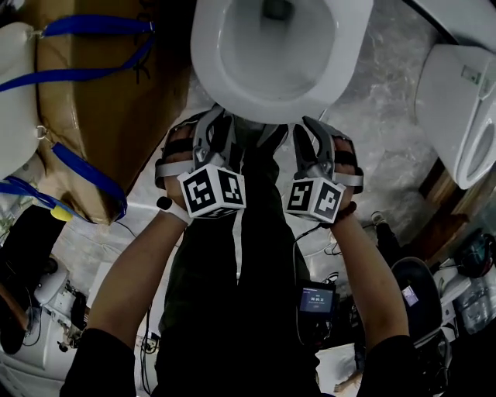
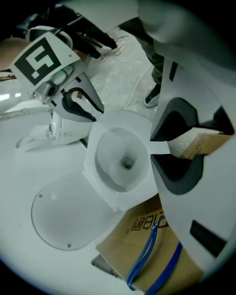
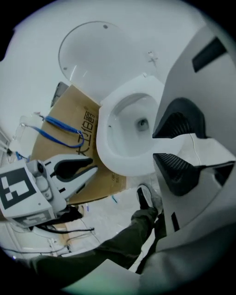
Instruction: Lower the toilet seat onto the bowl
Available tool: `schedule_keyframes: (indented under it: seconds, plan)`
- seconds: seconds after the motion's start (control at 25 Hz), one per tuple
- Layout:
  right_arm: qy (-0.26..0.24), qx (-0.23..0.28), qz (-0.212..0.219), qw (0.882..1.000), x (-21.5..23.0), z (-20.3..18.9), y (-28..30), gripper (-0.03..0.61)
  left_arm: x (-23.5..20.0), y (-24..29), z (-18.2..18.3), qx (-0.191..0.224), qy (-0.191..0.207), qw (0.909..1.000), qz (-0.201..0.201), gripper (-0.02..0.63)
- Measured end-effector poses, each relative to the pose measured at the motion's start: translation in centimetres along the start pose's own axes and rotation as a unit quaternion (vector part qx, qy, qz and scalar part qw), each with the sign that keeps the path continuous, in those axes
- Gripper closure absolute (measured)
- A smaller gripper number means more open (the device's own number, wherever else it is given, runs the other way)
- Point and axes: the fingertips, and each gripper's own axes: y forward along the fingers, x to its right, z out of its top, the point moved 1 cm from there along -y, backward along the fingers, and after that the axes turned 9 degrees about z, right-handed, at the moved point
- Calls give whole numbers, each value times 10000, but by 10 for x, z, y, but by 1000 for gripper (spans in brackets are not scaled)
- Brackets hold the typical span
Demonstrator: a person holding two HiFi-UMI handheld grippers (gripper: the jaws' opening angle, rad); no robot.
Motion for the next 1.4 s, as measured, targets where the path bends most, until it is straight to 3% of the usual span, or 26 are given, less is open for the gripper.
schedule_keyframes:
  seconds: [0.12, 0.24, 0.32, 0.44, 0.64, 0.88, 1.04, 1.28, 1.4]
  plan:
    - [765, 279, -190, 9965, 34, 15, -37, 470, -17, -30, 28, 344, -637, 9971, -244, 525]
    - [1663, 676, -249, 9834, 61, 34, -92, 483, -34, -70, 55, 569, -866, 9937, -417, 543]
    - [2146, 1014, -225, 9712, 78, 50, -134, 499, -54, -101, 75, 701, -1073, 9910, -392, 551]
    - [2606, 1587, -174, 9521, 105, 76, -202, 520, -94, -158, 113, 939, -1727, 9802, -251, 568]
    - [3317, 2565, 14, 9079, 133, 123, -314, 546, -151, -268, 173, 1458, -2276, 9628, 19, 586]
    - [3864, 3638, 276, 8471, 164, 176, -432, 546, -212, -371, 226, 2068, -2884, 9340, 402, 587]
    - [3991, 4257, 199, 8119, 183, 200, -509, 546, -235, -441, 266, 2638, -3048, 9147, 286, 586]
    - [3949, 4778, 285, 7842, 180, 232, -589, 546, -245, -532, 314, 3436, -3161, 8842, 97, 586]
    - [3697, 4930, 273, 7871, 173, 248, -611, 546, -245, -555, 333, 3750, -3285, 8668, -74, 586]
